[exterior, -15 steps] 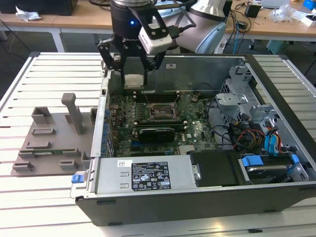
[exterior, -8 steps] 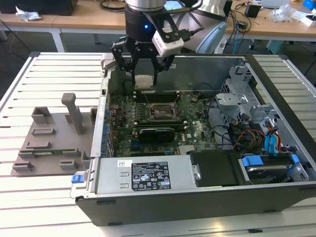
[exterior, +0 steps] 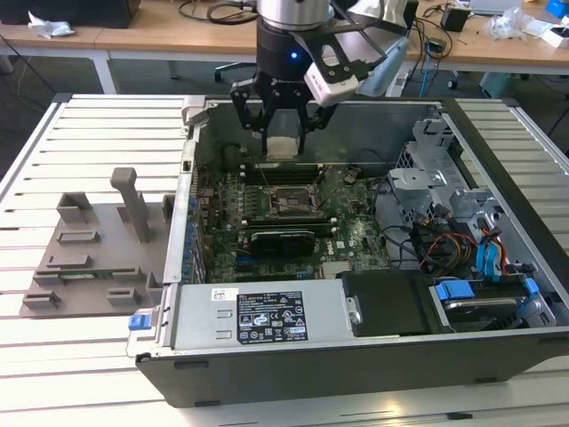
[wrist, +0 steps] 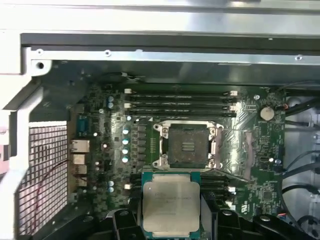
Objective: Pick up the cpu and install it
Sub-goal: 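Pick up the cpu and move it towards the insertion slot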
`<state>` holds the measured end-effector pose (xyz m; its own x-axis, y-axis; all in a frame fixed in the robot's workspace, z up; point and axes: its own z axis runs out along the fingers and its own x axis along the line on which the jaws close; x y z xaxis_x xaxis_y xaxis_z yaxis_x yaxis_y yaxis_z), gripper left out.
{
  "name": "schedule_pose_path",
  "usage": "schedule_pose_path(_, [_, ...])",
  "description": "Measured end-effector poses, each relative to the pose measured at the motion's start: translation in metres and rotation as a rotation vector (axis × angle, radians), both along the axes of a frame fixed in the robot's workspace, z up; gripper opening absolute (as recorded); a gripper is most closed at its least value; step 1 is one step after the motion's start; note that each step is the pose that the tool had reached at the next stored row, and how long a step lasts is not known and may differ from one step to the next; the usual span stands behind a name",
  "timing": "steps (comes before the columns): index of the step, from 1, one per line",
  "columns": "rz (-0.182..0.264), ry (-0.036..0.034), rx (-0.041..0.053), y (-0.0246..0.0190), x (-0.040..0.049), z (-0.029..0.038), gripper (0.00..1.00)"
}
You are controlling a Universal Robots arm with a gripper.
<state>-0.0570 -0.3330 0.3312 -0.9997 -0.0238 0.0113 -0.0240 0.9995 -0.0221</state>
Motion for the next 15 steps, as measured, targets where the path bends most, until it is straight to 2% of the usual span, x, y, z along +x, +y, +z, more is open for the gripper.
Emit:
schedule_pose_path(7, [0.002,0.0013,-0.0001,0.0094,0.0271,-0.0077,0.55])
schedule_pose_path(9, [0.003,0.0023,-0.0001,0.0152,0.0427,-0.0142,0.55])
schedule_pose_path(10, [0.003,0.0026,-0.0001,0.0177,0.0459,-0.0175,0.55])
schedule_pose_path(11, [0.004,0.0025,0.0001,0.0192,0.0460,-0.0221,0.55])
schedule_pose_path(15, [0.004,0.0027,-0.0002,0.0193,0.0443,-0.0301,0.55])
